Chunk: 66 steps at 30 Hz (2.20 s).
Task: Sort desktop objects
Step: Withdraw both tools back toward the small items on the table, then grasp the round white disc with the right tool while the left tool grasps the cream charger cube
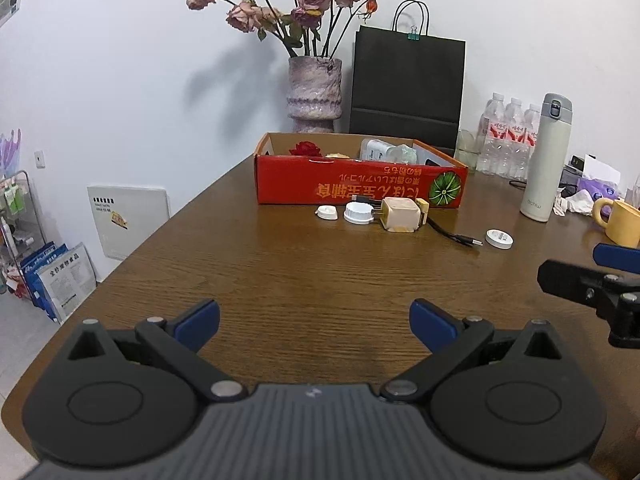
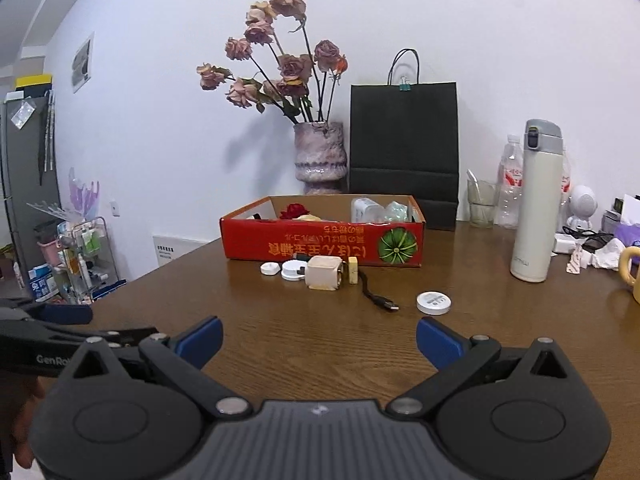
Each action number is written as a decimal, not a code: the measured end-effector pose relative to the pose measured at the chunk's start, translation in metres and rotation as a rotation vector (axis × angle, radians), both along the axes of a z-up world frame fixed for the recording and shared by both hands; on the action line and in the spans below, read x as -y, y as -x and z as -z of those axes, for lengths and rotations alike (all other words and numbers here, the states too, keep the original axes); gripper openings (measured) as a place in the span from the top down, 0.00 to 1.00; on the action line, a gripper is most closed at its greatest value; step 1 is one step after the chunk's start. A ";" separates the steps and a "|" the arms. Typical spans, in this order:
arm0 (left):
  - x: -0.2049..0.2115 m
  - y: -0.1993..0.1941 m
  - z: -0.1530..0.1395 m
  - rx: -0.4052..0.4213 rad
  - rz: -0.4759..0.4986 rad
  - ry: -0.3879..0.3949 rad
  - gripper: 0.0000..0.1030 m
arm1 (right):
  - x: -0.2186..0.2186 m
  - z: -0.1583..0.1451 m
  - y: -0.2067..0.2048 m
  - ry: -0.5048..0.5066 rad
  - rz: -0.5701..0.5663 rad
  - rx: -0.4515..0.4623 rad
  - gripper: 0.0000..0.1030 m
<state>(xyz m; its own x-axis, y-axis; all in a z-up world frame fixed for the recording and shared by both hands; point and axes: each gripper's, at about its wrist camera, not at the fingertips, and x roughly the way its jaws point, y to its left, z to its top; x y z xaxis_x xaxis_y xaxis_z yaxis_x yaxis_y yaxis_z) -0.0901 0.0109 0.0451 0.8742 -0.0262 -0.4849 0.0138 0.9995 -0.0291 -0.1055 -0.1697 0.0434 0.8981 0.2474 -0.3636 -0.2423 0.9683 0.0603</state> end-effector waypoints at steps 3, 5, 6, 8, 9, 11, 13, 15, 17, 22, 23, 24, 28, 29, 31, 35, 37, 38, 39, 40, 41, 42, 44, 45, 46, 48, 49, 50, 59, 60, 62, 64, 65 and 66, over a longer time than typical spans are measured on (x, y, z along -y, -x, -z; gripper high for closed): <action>-0.001 -0.010 -0.001 -0.023 0.015 0.004 0.00 | 0.001 0.002 -0.010 -0.013 -0.004 -0.029 0.00; 0.001 -0.019 -0.003 -0.029 0.023 -0.001 0.00 | 0.003 0.006 -0.020 -0.028 -0.004 -0.067 0.00; 0.002 -0.023 -0.005 -0.025 0.026 -0.003 0.00 | 0.006 0.009 -0.025 -0.037 0.000 -0.074 0.00; 0.003 -0.033 -0.008 -0.027 0.032 -0.006 0.00 | 0.011 0.010 -0.035 -0.036 0.031 -0.074 0.00; 0.004 -0.041 -0.009 -0.036 0.033 -0.007 0.00 | 0.013 0.011 -0.041 -0.028 0.049 -0.081 0.00; 0.004 -0.054 -0.011 -0.044 0.031 0.000 0.00 | 0.019 0.012 -0.056 -0.001 0.080 -0.101 0.00; 0.004 -0.070 -0.013 -0.061 0.034 0.011 0.00 | 0.027 0.014 -0.071 0.024 0.109 -0.113 0.00; 0.004 -0.086 -0.014 -0.076 0.029 0.022 0.00 | 0.037 0.016 -0.090 0.040 0.146 -0.136 0.00; 0.005 -0.101 -0.013 -0.087 0.028 0.030 0.00 | 0.049 0.018 -0.107 0.026 0.179 -0.164 0.04; 0.008 -0.140 -0.013 -0.134 0.037 0.066 0.00 | 0.064 0.020 -0.143 0.036 0.182 -0.206 0.12; 0.008 -0.145 -0.014 -0.136 0.043 0.067 0.00 | 0.063 0.021 -0.148 0.051 0.180 -0.205 0.12; 0.009 -0.150 -0.014 -0.133 0.050 0.064 0.00 | 0.063 0.022 -0.153 0.061 0.175 -0.208 0.12; 0.012 -0.172 -0.012 -0.130 0.055 0.041 0.00 | 0.060 0.027 -0.168 0.077 0.149 -0.236 0.20; 0.012 -0.176 -0.012 -0.133 0.051 0.040 0.00 | 0.058 0.029 -0.172 0.084 0.142 -0.244 0.21; 0.011 -0.184 -0.011 -0.129 0.054 0.047 0.00 | 0.056 0.034 -0.180 0.094 0.135 -0.265 0.23; 0.011 -0.194 -0.008 -0.123 0.067 0.051 0.01 | 0.056 0.041 -0.194 0.076 0.129 -0.298 0.43; 0.011 -0.197 -0.004 -0.134 0.070 0.050 0.03 | 0.059 0.043 -0.199 0.054 0.133 -0.303 0.47; 0.010 -0.198 -0.001 -0.138 0.071 0.055 0.04 | 0.061 0.044 -0.202 0.046 0.135 -0.309 0.53; 0.010 -0.200 0.001 -0.145 0.077 0.063 0.06 | 0.061 0.045 -0.204 0.050 0.142 -0.308 0.56; 0.010 -0.203 0.003 -0.151 0.082 0.068 0.06 | 0.061 0.046 -0.205 0.060 0.149 -0.305 0.61; 0.010 -0.206 0.005 -0.155 0.086 0.077 0.06 | 0.061 0.046 -0.207 0.068 0.153 -0.305 0.62; 0.011 -0.208 0.006 -0.157 0.088 0.083 0.06 | 0.062 0.045 -0.208 0.067 0.154 -0.306 0.62; 0.015 -0.213 0.008 -0.157 0.099 0.083 0.06 | 0.063 0.046 -0.210 0.064 0.154 -0.304 0.62; 0.017 -0.216 0.009 -0.155 0.110 0.081 0.06 | 0.063 0.046 -0.211 0.066 0.158 -0.303 0.62; 0.019 -0.217 0.010 -0.154 0.118 0.079 0.06 | 0.063 0.046 -0.212 0.068 0.166 -0.300 0.61; 0.022 -0.224 0.011 -0.155 0.130 0.079 0.07 | 0.065 0.046 -0.214 0.070 0.167 -0.299 0.61; 0.025 -0.228 0.012 -0.158 0.133 0.074 0.08 | 0.064 0.047 -0.214 0.071 0.167 -0.298 0.60; 0.027 -0.231 0.013 -0.161 0.129 0.065 0.10 | 0.064 0.047 -0.214 0.074 0.164 -0.294 0.61; 0.042 -0.237 0.006 -0.160 0.132 0.113 0.11 | 0.062 0.048 -0.212 0.073 0.159 -0.274 0.62; 0.047 -0.238 0.005 -0.166 0.138 0.118 0.11 | 0.062 0.049 -0.212 0.072 0.159 -0.271 0.62; 0.060 -0.240 0.007 -0.168 0.156 0.107 0.13 | 0.061 0.049 -0.212 0.074 0.155 -0.268 0.62; 0.072 -0.244 0.010 -0.180 0.150 0.079 0.21 | 0.061 0.049 -0.211 0.070 0.148 -0.268 0.62; 0.074 -0.246 0.012 -0.192 0.146 0.080 0.28 | 0.061 0.049 -0.210 0.064 0.146 -0.268 0.62; 0.075 -0.247 0.012 -0.198 0.148 0.096 0.36 | 0.062 0.048 -0.209 0.060 0.145 -0.267 0.62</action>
<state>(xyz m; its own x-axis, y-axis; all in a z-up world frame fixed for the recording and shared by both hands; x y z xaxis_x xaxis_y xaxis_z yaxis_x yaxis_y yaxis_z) 0.1570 -0.0642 0.0329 0.7455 -0.2011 -0.6354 0.1447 0.9795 -0.1402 0.1037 -0.2315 -0.0051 0.7929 0.0945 -0.6019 -0.0845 0.9954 0.0450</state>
